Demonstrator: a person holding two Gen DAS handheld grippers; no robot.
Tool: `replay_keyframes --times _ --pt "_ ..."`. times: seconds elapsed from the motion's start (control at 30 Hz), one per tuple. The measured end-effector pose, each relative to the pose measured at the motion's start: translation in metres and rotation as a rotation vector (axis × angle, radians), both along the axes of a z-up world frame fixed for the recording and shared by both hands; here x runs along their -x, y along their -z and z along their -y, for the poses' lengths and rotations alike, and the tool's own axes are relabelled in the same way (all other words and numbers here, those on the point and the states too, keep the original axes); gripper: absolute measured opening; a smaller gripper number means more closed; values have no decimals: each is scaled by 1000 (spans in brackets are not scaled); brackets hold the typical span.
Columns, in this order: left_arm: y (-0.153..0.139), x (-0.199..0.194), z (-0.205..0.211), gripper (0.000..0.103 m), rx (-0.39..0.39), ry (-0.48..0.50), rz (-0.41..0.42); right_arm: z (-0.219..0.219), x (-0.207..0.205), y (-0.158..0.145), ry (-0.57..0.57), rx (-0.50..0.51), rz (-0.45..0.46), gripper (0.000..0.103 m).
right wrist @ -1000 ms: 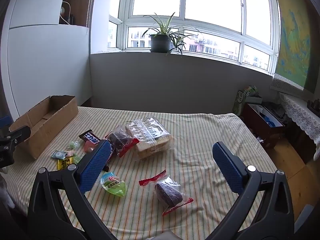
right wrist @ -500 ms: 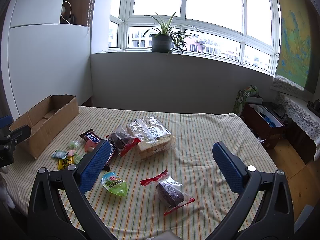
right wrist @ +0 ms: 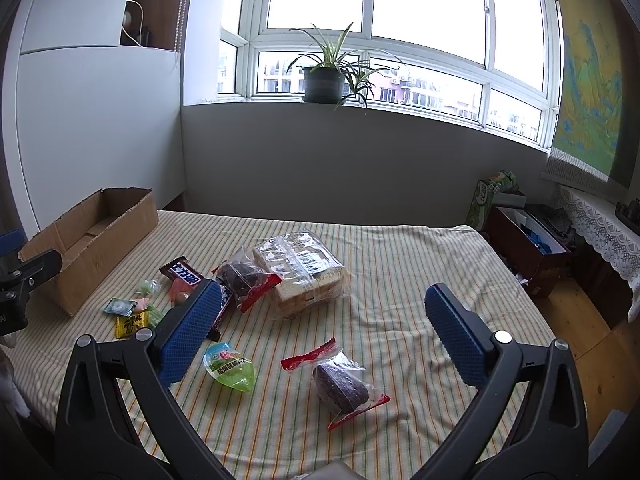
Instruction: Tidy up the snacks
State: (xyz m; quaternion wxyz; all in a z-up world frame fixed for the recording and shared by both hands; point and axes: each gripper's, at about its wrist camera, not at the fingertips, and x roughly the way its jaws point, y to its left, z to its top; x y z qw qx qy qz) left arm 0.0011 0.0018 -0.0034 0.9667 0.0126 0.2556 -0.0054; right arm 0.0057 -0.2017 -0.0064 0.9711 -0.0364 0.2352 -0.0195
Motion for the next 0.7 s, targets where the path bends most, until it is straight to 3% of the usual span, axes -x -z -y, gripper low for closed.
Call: replay_keyframes --times 0.7 --pt "0 0 1 98 5 3 -2 0 0 0 -1 0 -1 103"
